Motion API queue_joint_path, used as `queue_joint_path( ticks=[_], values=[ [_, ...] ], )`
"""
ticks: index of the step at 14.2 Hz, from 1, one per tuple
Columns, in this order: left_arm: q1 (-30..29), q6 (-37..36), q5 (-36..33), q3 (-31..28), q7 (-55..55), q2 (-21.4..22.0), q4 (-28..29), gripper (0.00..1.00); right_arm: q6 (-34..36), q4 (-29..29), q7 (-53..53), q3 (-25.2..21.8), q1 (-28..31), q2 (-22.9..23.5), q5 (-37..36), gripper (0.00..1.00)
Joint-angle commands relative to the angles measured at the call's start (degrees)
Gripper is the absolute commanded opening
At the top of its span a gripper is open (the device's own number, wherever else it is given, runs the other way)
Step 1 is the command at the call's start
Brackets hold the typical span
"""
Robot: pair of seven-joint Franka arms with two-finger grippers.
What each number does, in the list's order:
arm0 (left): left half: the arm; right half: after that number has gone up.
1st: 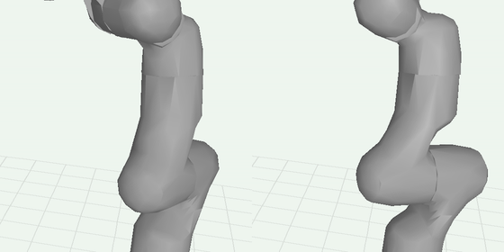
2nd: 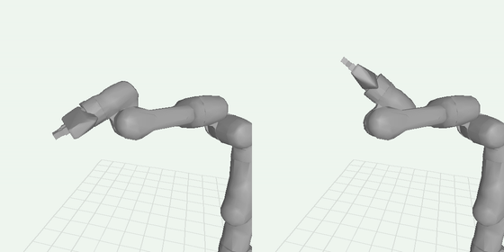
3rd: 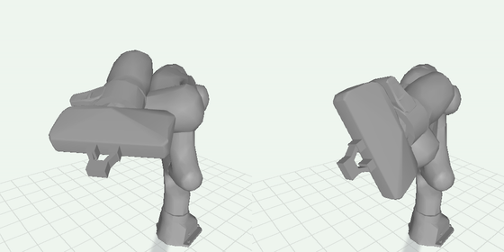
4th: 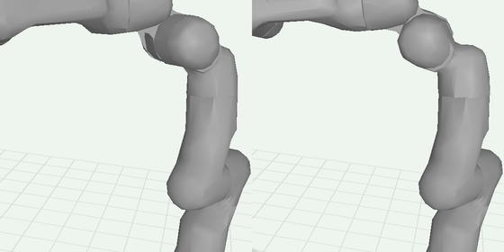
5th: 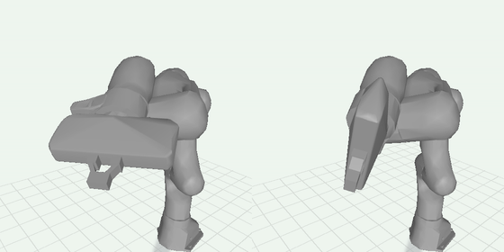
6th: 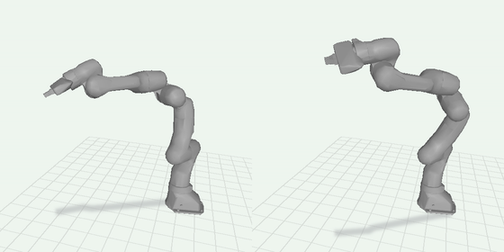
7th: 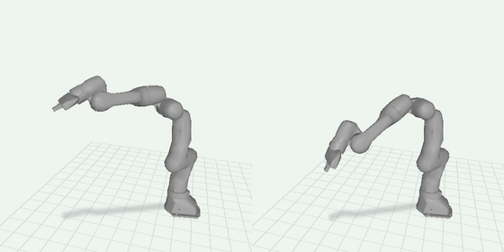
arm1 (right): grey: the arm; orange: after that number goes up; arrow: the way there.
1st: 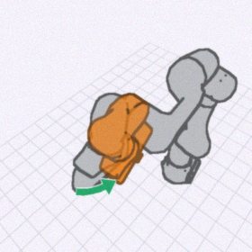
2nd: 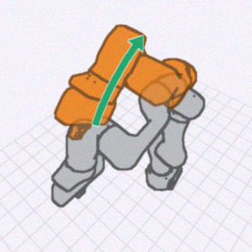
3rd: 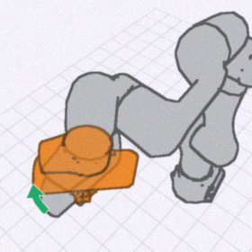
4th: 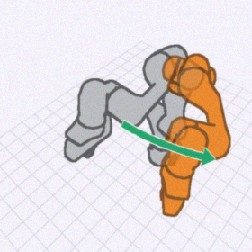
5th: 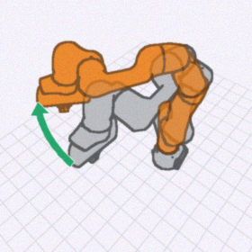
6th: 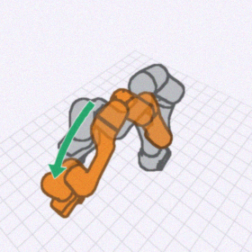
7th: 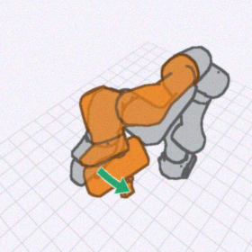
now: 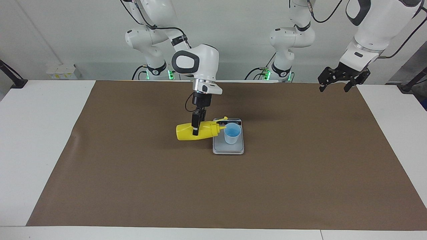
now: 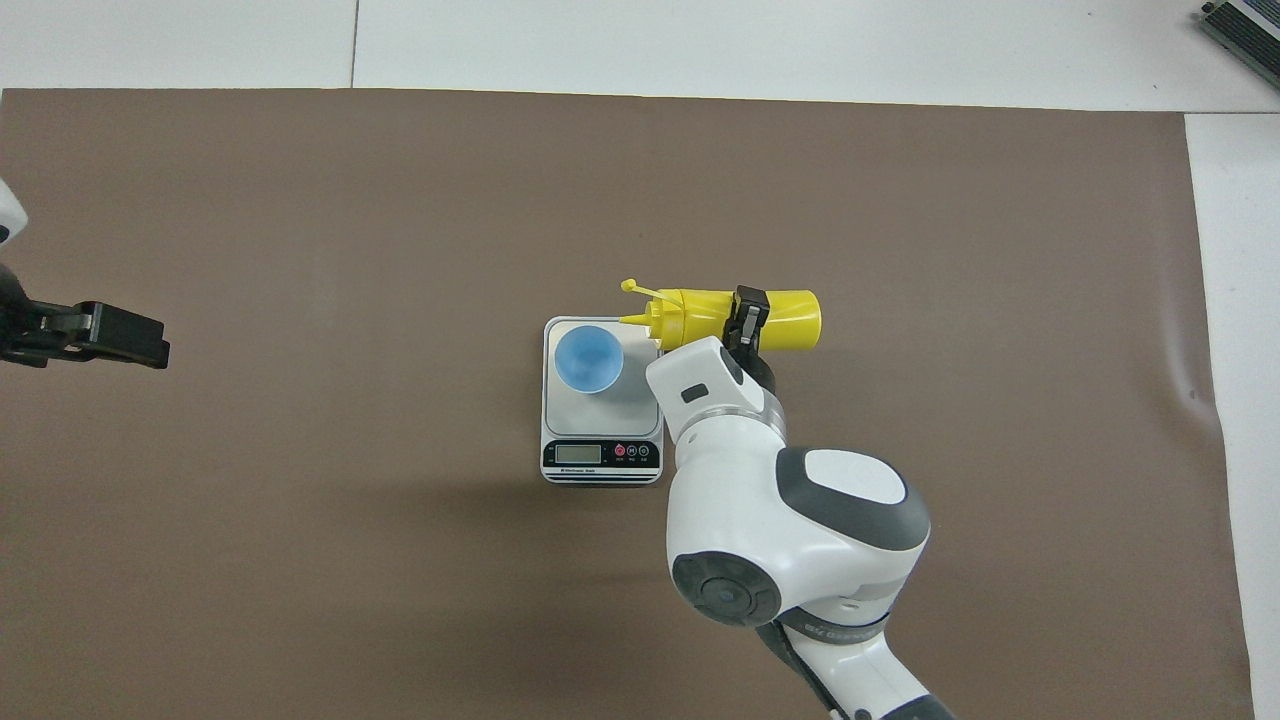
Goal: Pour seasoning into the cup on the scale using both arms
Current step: 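Turn the yellow bottle upright and lift it away with the right gripper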
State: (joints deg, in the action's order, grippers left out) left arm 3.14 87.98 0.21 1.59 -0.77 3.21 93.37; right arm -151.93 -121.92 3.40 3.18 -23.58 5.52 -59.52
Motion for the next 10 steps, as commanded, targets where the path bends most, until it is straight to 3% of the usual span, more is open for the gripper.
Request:
queue_joint_path(
  ticks=[1, 6, 10],
  values=[
    [-0.85, -0.35, 0.4, 0.34, 0.68, 0.57, 0.76, 1.0, -6.77, -2.7, 0.47, 0.51, 4.32, -1.21, 1.16, 0.3],
    [-0.85, -0.36, 0.4, 0.34, 0.68, 0.57, 0.76, 1.0, -22.86, -6.13, 0.38, 0.42, 12.31, 0.01, 0.29, 0.3],
    [-0.85, -0.27, 0.4, 0.34, 0.68, 0.57, 0.76, 1.0, -30.6, -6.22, 0.91, 0.42, 17.77, 0.98, 0.28, 0.3]
  ],
)
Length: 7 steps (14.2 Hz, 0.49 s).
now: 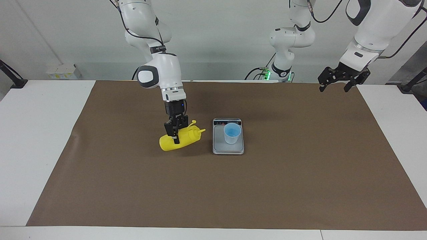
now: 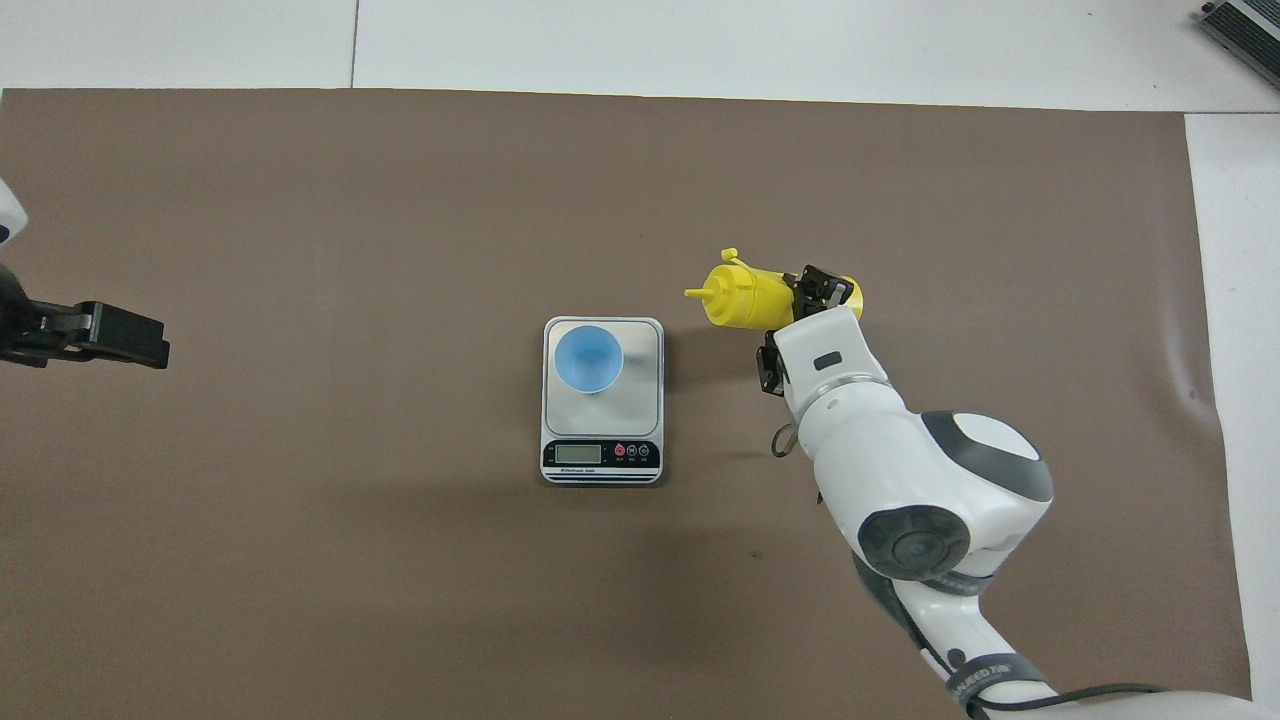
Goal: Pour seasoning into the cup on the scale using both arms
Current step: 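Turn the yellow bottle upright and lift it away with the right gripper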
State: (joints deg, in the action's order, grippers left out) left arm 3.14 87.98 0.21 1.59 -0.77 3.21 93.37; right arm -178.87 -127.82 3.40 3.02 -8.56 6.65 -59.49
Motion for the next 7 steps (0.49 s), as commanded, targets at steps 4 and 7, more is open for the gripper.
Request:
queue_joint_path(
  ticks=[4, 7],
  values=[
    [-0.85, -0.35, 0.4, 0.34, 0.68, 0.57, 0.76, 1.0, -7.45, 0.64, 6.95, 0.67, 4.69, 1.0, 0.25, 0.29],
    [-0.85, -0.35, 0.4, 0.34, 0.68, 0.57, 0.76, 1.0, -8.16, 2.04, 13.01, 0.67, 4.86, 1.61, 0.95, 0.28]
  ],
)
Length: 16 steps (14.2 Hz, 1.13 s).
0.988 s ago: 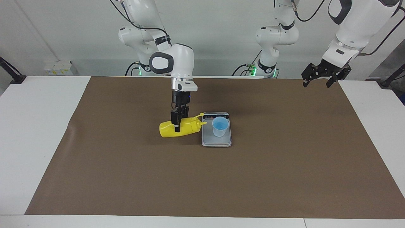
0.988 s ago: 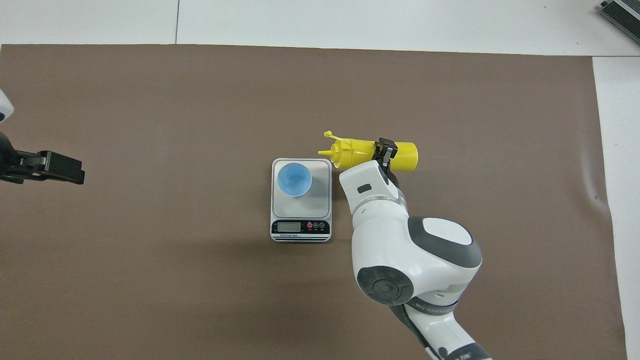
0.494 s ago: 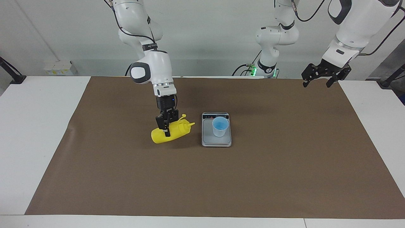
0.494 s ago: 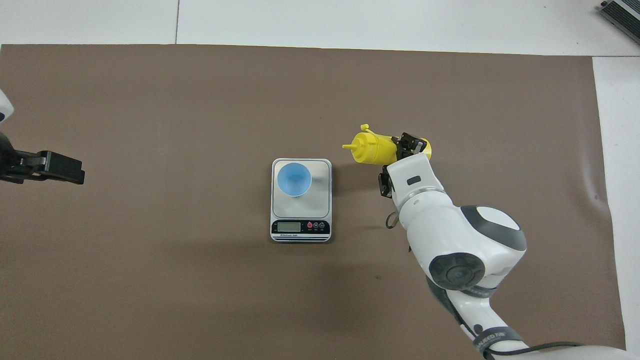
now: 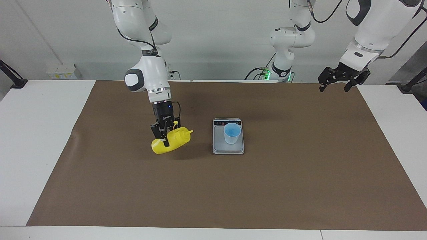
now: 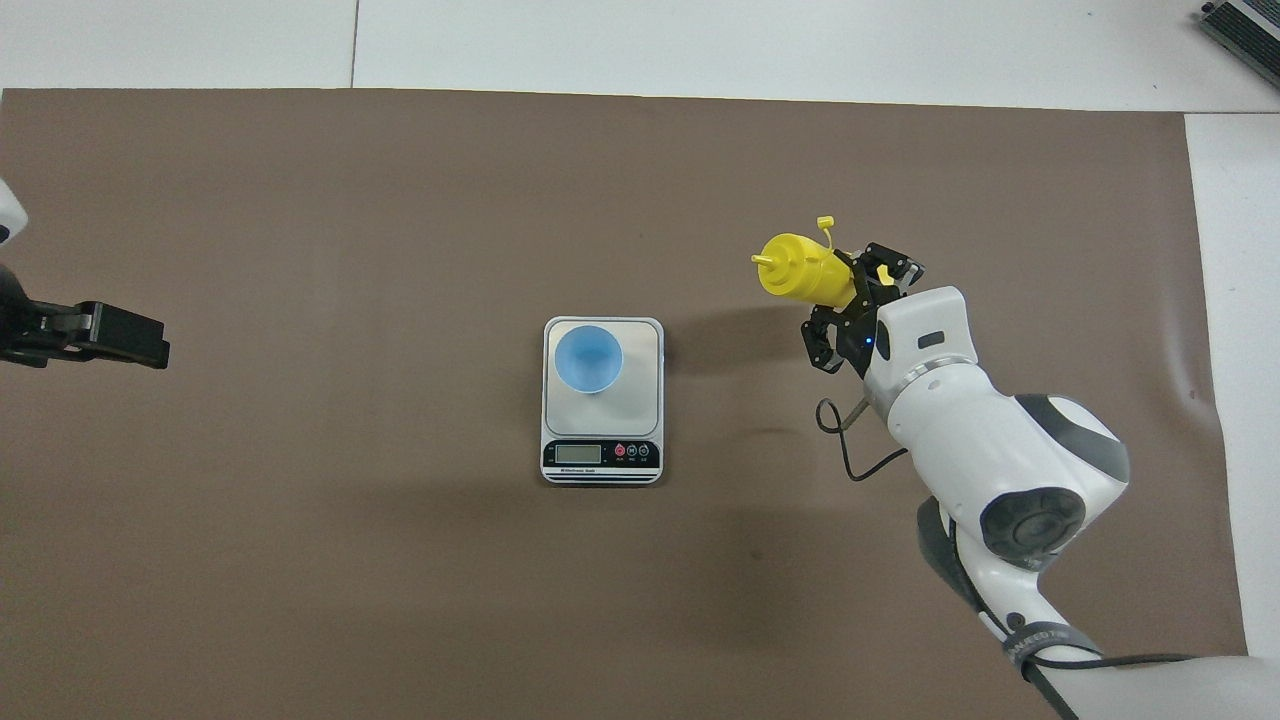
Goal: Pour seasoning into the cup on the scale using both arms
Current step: 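Turn the yellow bottle upright and lift it away with the right gripper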
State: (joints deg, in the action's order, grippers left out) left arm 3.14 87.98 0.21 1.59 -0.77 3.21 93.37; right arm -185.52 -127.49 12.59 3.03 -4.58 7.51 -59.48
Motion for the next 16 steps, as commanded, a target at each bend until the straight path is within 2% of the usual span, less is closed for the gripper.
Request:
queue_joint_path(
  ticks=[1, 7, 12, 14, 16],
  values=[
    [-0.85, -0.35, 0.4, 0.34, 0.68, 0.57, 0.76, 1.0, -1.51, 2.07, 5.41, 0.75, 0.8, 0.84, 0.95, 0.28],
    [-0.85, -0.27, 0.4, 0.34, 0.68, 0.57, 0.76, 1.0, -1.87, 2.16, 6.04, 0.66, 1.68, 0.66, 1.04, 0.28],
    [-0.85, -0.27, 0.4, 0.34, 0.68, 0.57, 0.76, 1.0, -0.99, 3.03, 6.56, 0.66, 0.19, 0.75, 1.82, 0.28],
    [-0.85, -0.35, 0.4, 0.34, 0.68, 0.57, 0.76, 1.0, 1.81, 3.56, 4.91, 0.92, -0.77, 0.75, 6.97, 0.28],
    [-0.85, -0.35, 0.4, 0.34, 0.68, 0.57, 0.76, 1.0, 3.48, 3.83, -5.25, 2.33, -0.78, 0.84, 16.38, 0.28]
  ],
)
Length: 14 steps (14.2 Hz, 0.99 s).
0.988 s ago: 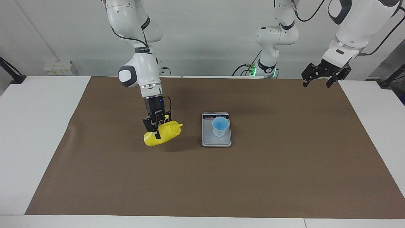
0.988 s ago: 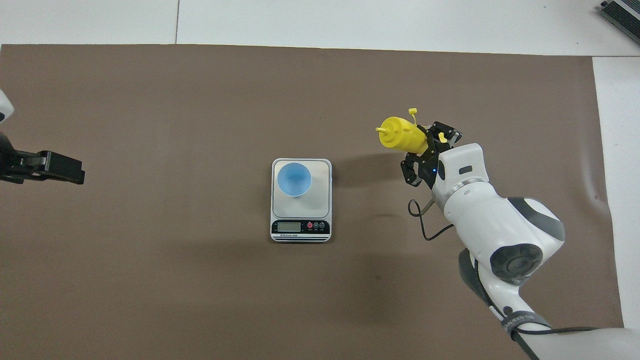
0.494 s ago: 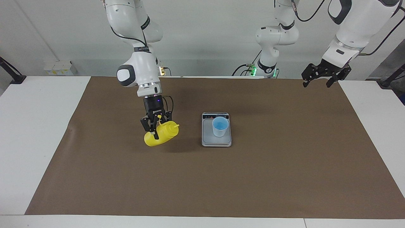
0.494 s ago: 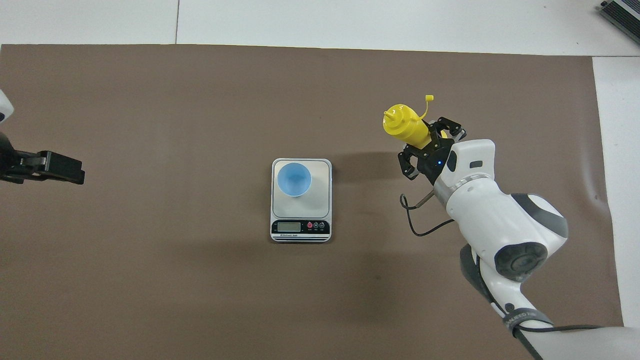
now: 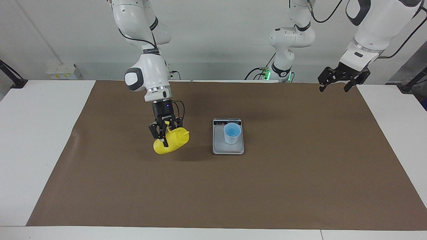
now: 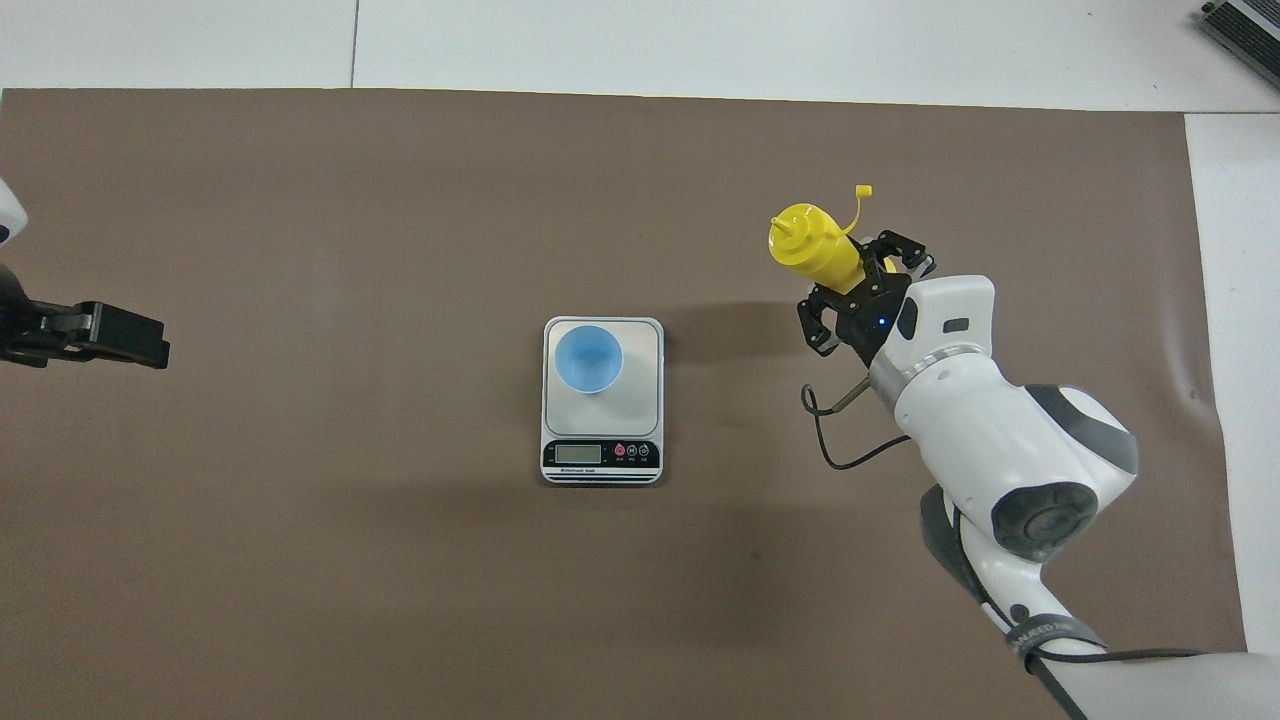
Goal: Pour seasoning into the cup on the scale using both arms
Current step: 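Turn the yellow bottle upright and lift it away with the right gripper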
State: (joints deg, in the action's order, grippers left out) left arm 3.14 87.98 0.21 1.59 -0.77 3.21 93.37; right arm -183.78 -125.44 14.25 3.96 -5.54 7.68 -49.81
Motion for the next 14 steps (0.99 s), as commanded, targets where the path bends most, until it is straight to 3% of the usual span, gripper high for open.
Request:
queue_joint_path(
  ticks=[1, 14],
  values=[
    [-0.85, -0.26, 0.4, 0.34, 0.68, 0.57, 0.76, 1.0, 2.54, 1.77, -8.95, 1.49, 0.0, 0.67, 9.35, 0.28],
    [-0.85, -0.35, 0.4, 0.34, 0.68, 0.57, 0.76, 1.0, 14.05, 1.95, -49.81, 3.69, 2.36, -2.14, 50.73, 0.28]
  ],
)
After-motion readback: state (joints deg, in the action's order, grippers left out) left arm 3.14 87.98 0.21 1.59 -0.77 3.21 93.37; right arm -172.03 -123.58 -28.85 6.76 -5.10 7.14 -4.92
